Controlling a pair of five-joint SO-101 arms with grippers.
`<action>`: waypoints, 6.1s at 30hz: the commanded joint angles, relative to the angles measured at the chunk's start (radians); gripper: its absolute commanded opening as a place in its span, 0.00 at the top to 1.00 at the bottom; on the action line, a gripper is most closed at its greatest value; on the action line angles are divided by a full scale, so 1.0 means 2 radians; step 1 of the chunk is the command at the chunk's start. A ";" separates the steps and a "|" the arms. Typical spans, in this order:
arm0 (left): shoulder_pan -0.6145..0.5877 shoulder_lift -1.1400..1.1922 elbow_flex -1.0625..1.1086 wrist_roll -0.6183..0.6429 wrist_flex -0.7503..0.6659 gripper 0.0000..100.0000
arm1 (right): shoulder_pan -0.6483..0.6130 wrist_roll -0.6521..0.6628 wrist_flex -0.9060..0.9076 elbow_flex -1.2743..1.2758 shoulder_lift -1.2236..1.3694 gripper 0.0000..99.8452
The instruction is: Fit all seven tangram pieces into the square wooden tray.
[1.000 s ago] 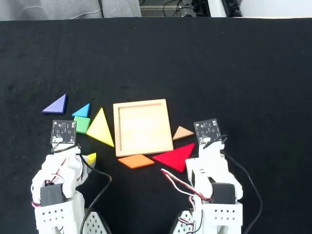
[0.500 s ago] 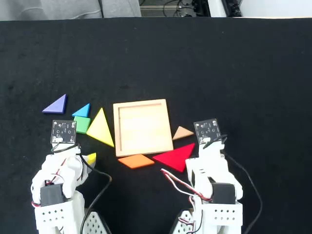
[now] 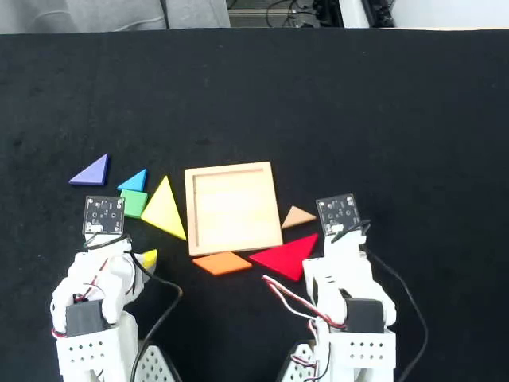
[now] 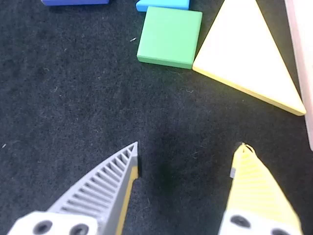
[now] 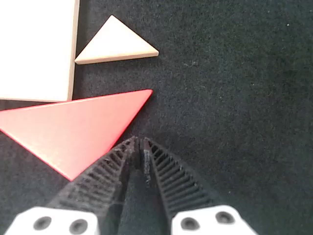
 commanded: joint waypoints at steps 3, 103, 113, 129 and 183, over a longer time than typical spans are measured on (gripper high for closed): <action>-0.003 -0.005 0.007 0.002 0.002 0.70 | 0.005 0.002 0.002 -0.001 -0.039 0.98; 0.008 -0.008 0.006 -0.002 -0.118 0.70 | -0.245 0.001 -0.283 -0.001 -0.039 0.98; -0.050 -0.005 0.006 -0.002 -0.170 0.70 | -0.245 0.000 -0.278 -0.001 -0.034 0.98; 0.037 -0.008 -0.005 0.002 -0.172 0.70 | -0.106 0.084 -0.333 -0.001 -0.038 0.98; 0.012 0.613 -0.513 -0.087 0.036 0.70 | -0.060 0.088 -0.257 -0.001 -0.035 0.98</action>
